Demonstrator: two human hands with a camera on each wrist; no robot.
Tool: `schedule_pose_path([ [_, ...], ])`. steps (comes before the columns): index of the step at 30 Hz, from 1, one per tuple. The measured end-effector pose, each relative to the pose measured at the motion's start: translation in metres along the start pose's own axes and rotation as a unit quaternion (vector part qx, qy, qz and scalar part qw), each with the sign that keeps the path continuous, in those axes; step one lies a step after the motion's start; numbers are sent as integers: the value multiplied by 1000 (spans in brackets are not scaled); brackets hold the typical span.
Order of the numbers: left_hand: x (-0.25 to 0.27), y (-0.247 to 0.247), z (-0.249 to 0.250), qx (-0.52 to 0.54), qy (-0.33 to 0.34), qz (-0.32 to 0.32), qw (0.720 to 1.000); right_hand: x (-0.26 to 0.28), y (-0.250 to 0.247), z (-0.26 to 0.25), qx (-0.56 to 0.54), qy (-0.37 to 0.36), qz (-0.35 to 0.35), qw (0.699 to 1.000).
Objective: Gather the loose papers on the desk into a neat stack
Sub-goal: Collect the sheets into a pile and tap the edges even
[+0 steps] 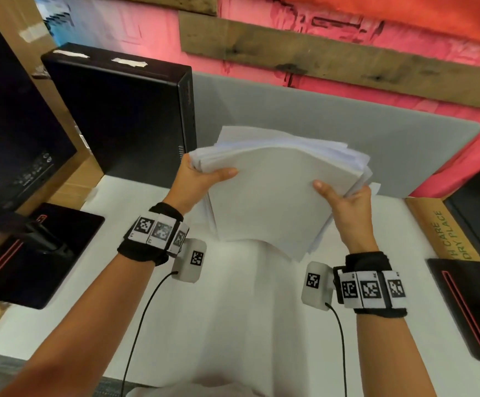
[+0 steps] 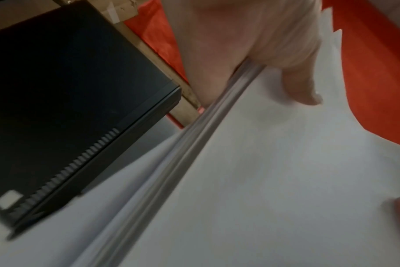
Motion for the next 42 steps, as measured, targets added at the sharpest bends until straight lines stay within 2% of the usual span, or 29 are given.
schedule_pose_path([
  [5, 12, 10, -28, -4, -61, -41, 997, 0, -13, 15, 10, 29, 39, 999],
  [8, 4, 15, -33, -11, -66, -41, 997, -2, -18, -13, 48, -21, 58, 997],
  [10, -3, 17, -35, -7, -66, -40, 997, -7, -11, -38, 136, -71, 59, 987],
  [13, -9, 18, -37, 0, -66, -34, 997, -20, 17, -66, 263, -123, 26, 957],
  [18, -15, 16, -39, -3, -72, -22, 997, -30, 68, -87, 404, -187, -25, 895],
  [24, -18, 20, -36, -11, -73, -30, 997, -27, 96, -106, 475, -265, 5, 839],
  [27, -20, 22, -35, -5, -72, -39, 997, -28, 113, -118, 522, -309, 10, 795],
  [31, -22, 21, -35, -5, -71, -44, 997, -32, 127, -117, 590, -308, -13, 746],
  [34, -25, 22, -37, -3, -70, -41, 997, -36, 137, -95, 624, -273, -59, 730],
  [38, -26, 20, -39, -4, -71, -25, 997, -33, 124, -74, 581, -198, -79, 785],
  [39, -26, 20, -39, -3, -70, -23, 997, -31, 117, -70, 593, -189, -81, 778],
  [42, -27, 20, -40, -8, -76, -21, 997, -30, 86, -64, 671, -163, -43, 722],
])
Point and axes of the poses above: each hand's wrist, its own x-axis away from the middle knuckle, its own y-axis out of the palm, z = x × y, the point moved 7 cm from there along -x, towards the middle knuckle, and after that the axes turned 13 degrees about y, right-handed, at the moved point
